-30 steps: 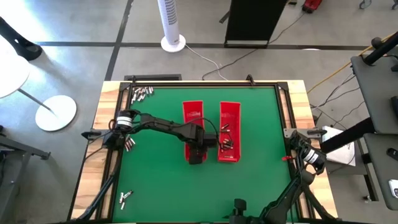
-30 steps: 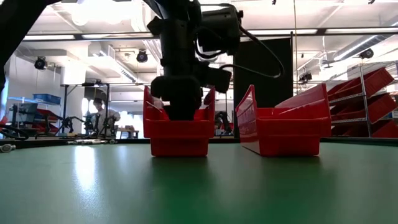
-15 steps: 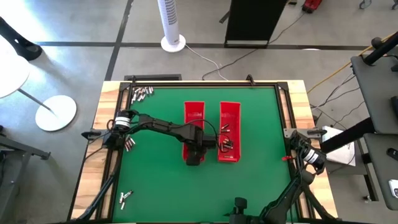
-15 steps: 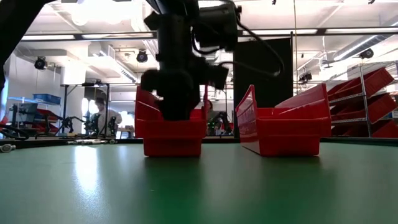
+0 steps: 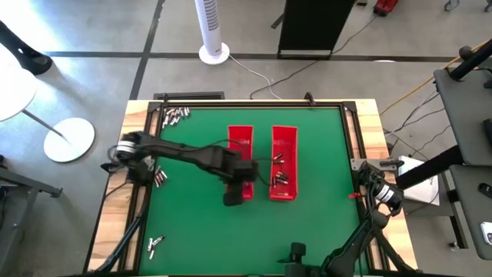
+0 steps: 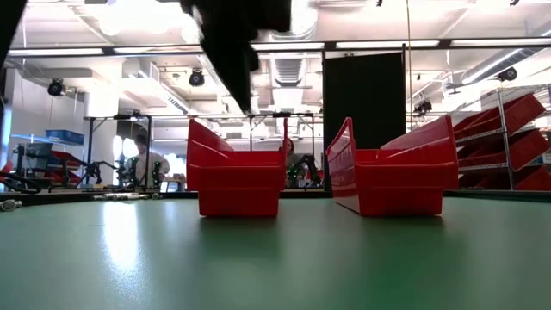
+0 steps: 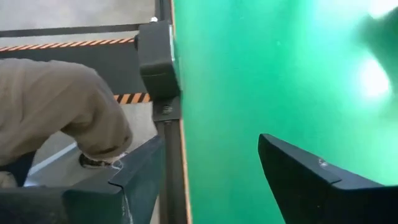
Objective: Sort batteries
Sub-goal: Put the silver battery into the left red bin
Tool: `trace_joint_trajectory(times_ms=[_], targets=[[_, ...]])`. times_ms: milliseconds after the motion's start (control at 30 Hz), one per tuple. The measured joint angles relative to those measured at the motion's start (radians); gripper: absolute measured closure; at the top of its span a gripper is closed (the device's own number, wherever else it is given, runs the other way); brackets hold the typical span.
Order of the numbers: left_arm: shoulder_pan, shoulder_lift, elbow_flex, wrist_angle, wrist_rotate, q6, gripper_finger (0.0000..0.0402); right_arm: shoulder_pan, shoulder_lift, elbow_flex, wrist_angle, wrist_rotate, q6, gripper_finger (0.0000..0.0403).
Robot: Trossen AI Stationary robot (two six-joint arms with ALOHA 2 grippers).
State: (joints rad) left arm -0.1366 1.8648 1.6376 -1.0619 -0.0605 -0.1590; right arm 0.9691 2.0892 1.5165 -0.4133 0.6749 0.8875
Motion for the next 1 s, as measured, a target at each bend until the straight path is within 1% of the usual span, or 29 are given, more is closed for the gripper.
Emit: trace_joint_trajectory(times_ms=[67, 167, 300, 400, 500, 633, 733, 767, 867, 933, 1000], targets=[[-0.026, -0.077, -0.013, -0.038, 0.0, -0.058, 0.0234, 0.0, 0.0, -0.008, 0.003, 0.011, -0.005, 0.0141], [-0.094, -0.194, -0.057, -0.085, -0.004, -0.151, 0.0234, 0.0, 0.0, -0.02, 0.006, 0.057, -0.013, 0.013], [-0.236, -0.331, -0.14, -0.087, -0.006, -0.361, 0.0234, 0.0, 0.0, -0.042, 0.007, 0.071, -0.008, 0.0117], [-0.375, -0.394, -0.213, -0.081, -0.069, -0.537, 0.0234, 0.0, 0.0, -0.056, 0.009, 0.085, 0.01, 0.011], [-0.529, -0.43, -0.297, -0.078, -0.112, -0.716, 0.0237, 0.0, 0.0, -0.06, 0.007, 0.086, 0.011, 0.0105], [-0.714, -0.438, -0.415, -0.046, -0.11, -1.008, 0.0243, -0.004, 0.0, -0.06, 0.009, 0.087, 0.002, 0.0099], [-0.825, -0.432, -0.505, 0.042, -0.094, -1.218, 0.0244, -0.01, 0.0, -0.06, 0.009, 0.087, -0.003, 0.0095], [-0.854, -0.428, -0.533, 0.07, -0.076, -1.283, 0.0244, -0.013, 0.0, -0.06, 0.009, 0.087, -0.008, 0.0094], [-0.917, -0.418, -0.611, 0.152, -0.07, -1.433, 0.0244, -0.026, 0.0, -0.06, 0.009, 0.085, -0.029, 0.0092], [-0.943, -0.414, -0.655, 0.203, -0.071, -1.505, 0.0244, -0.039, 0.0, -0.06, 0.009, 0.083, -0.043, 0.0093], [-0.961, -0.405, -0.689, 0.25, -0.066, -1.54, 0.0244, -0.05, 0.0, -0.06, 0.01, 0.063, -0.056, 0.0095]])
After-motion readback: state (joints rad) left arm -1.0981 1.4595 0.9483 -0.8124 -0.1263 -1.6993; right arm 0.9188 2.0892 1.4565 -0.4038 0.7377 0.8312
